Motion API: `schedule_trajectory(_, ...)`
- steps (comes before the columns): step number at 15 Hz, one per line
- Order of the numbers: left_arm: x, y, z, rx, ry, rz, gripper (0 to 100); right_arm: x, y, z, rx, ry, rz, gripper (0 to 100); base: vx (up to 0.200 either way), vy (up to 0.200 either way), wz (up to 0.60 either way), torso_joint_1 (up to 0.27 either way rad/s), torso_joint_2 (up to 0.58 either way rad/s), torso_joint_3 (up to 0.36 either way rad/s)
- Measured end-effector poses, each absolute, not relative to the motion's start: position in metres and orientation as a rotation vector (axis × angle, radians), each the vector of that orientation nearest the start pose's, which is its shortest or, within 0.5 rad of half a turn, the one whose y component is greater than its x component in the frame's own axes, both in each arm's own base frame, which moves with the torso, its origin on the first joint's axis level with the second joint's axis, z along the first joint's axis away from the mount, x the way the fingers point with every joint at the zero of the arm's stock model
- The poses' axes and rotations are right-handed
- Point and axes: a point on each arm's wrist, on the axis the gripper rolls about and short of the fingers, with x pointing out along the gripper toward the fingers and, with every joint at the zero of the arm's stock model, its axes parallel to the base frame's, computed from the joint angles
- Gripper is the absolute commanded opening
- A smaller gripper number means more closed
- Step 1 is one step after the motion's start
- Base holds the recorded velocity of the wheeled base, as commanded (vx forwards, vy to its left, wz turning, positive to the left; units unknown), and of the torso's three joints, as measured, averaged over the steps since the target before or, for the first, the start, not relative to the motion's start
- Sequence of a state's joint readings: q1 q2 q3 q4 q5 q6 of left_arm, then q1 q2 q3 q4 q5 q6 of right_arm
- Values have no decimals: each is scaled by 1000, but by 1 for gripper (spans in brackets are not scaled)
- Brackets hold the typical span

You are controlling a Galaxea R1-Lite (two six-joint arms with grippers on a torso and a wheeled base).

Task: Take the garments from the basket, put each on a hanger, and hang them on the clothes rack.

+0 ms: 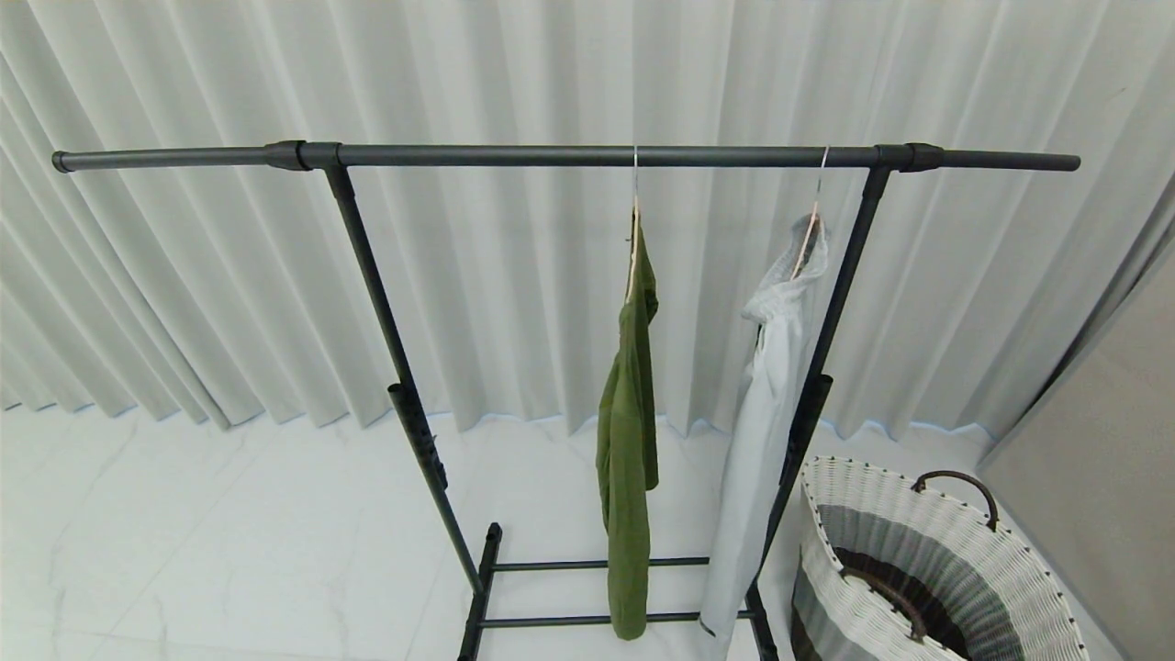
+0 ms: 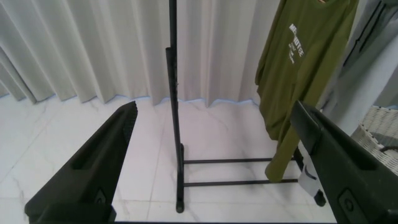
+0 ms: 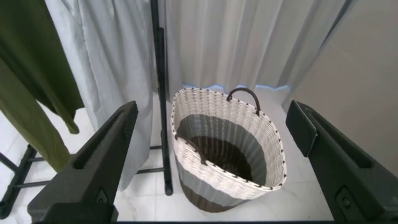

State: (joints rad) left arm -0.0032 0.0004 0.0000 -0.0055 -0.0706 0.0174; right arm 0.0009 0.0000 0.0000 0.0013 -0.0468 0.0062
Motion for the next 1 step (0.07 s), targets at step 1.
schedule_trajectory(1,-23,-2,76,18,-6,-74,100,-23,-1,75,6,1,-46,100,0,0,0,0,0,0)
